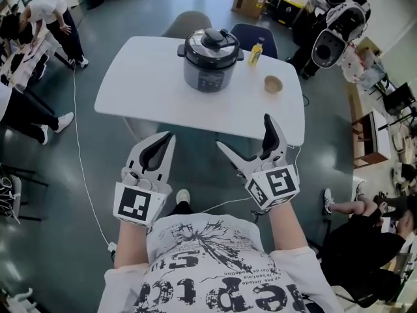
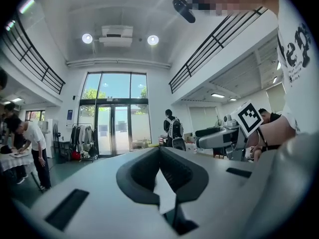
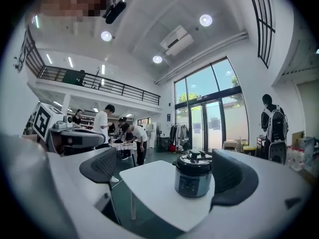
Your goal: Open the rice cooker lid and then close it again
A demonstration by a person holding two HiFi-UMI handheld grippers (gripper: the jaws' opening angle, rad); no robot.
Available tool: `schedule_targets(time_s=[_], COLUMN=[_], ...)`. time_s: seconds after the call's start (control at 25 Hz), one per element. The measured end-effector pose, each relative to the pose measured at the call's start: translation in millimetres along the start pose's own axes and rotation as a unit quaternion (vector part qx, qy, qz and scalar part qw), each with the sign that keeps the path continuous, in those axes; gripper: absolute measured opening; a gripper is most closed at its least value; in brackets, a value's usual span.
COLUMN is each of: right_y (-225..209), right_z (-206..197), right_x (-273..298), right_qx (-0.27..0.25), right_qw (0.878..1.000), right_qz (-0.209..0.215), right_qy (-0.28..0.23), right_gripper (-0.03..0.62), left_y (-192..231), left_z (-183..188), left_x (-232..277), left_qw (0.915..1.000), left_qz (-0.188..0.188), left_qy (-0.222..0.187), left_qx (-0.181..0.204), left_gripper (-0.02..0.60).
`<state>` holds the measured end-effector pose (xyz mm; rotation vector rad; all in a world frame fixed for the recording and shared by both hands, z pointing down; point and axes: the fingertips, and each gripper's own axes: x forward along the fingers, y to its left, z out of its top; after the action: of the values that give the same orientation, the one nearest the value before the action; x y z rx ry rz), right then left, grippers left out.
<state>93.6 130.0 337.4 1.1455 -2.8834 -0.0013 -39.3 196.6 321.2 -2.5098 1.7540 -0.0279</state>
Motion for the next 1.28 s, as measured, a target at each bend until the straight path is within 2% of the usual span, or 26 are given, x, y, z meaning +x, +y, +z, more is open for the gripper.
schedule_targets(time_s=[0.24, 0.64, 0.96, 1.12, 1.28], right_y=[-12.8, -67.2, -155.3, -205.6, -250.0], right_z=[-0.7, -21.5, -25.0, -28.2, -43.5], right_x=[103.6, 228.8, 330.4, 377.1, 418.4], right_qx=[-0.008, -0.012, -0.001, -0.011, -0.008], right_qw=[0.999, 0.997, 0.996, 0.991, 0.981], right_qz=[-0.033, -0.041, -0.024, -0.011, 0.004], right_qy=[0.025, 0.058, 0.088, 0.133, 0.193], right_gripper=[0.597, 0.597, 0.581, 0.563, 0.548], left_y=[94.0, 178.2, 221.5, 238.6, 247.9], left_z=[-12.0, -42.7, -44.2, -40.3, -43.0], left_x=[50.1, 149.8, 261.2, 326.1, 384.8], left_qw=[0.9996, 0.9991, 0.9991, 0.9994, 0.9991], left_qz=[-0.025, -0.038, -0.035, -0.03, -0.036], left_qy=[0.008, 0.014, 0.015, 0.018, 0.021], left_qx=[-0.005, -0.016, -0.019, 0.001, 0.001], left_gripper=[0.012, 0.012, 0.012, 0.012, 0.012])
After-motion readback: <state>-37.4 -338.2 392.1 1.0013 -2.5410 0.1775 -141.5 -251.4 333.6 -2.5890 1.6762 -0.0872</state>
